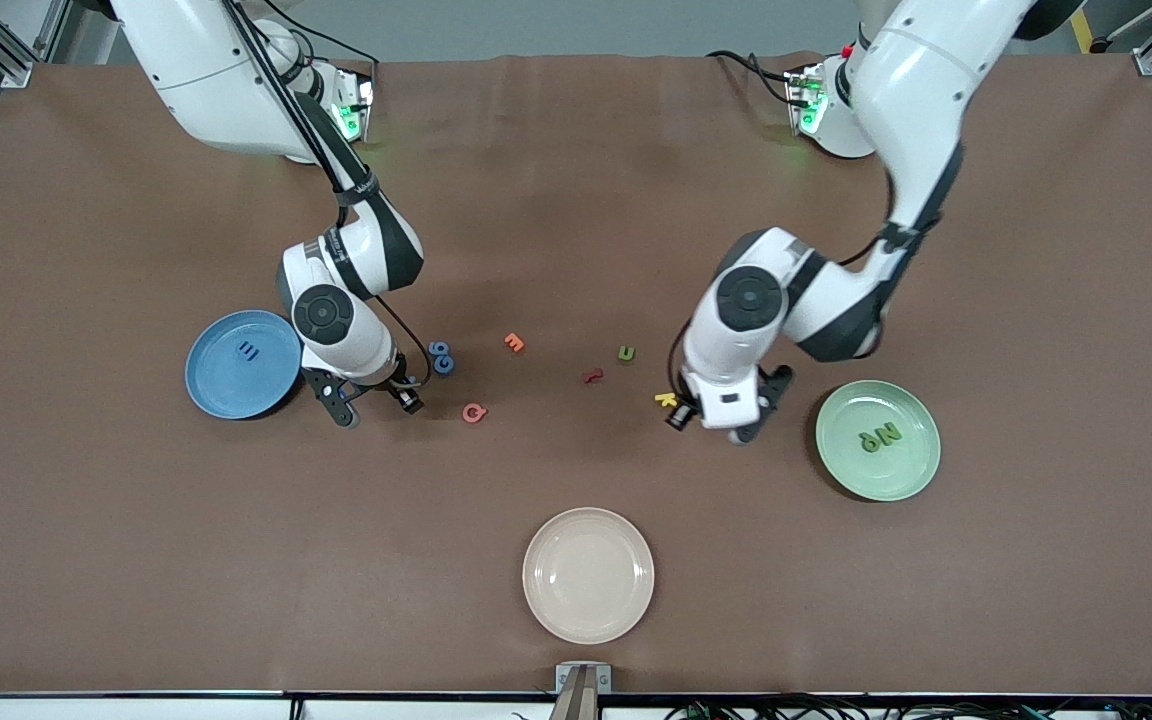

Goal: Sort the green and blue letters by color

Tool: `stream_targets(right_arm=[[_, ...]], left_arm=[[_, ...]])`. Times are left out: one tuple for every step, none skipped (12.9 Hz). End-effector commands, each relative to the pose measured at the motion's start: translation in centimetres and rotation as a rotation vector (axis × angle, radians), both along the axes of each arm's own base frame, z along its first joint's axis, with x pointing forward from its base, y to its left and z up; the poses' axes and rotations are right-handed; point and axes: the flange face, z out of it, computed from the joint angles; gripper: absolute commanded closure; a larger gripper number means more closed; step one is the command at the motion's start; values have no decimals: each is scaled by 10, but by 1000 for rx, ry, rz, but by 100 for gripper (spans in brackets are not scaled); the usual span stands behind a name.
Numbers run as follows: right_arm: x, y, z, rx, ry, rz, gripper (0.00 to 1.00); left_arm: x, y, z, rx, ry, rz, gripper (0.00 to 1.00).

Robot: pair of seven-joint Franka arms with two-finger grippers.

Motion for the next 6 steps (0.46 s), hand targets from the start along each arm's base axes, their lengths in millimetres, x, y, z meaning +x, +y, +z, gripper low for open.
stream_targets(right_arm=[[0, 7, -8, -11, -8, 0, 34], [0, 8, -10, -10, -9, -1, 36], [-1, 8, -12, -11, -8, -1, 37], [-2, 8, -13, -12, -5, 1, 39], [-1, 8, -13, -13, -5, 0, 43], [-2, 8, -14, -13, -2, 3, 48]], left_arm=[[23, 77, 9, 57, 43, -78, 100], [30, 103, 3, 62, 59, -90, 100], [39, 139, -8, 68, 81, -122, 100], [48, 176, -16, 65, 97, -143, 100], [53, 202, -24, 62, 112, -166, 100], [55, 220, -35, 56, 128, -179, 99]])
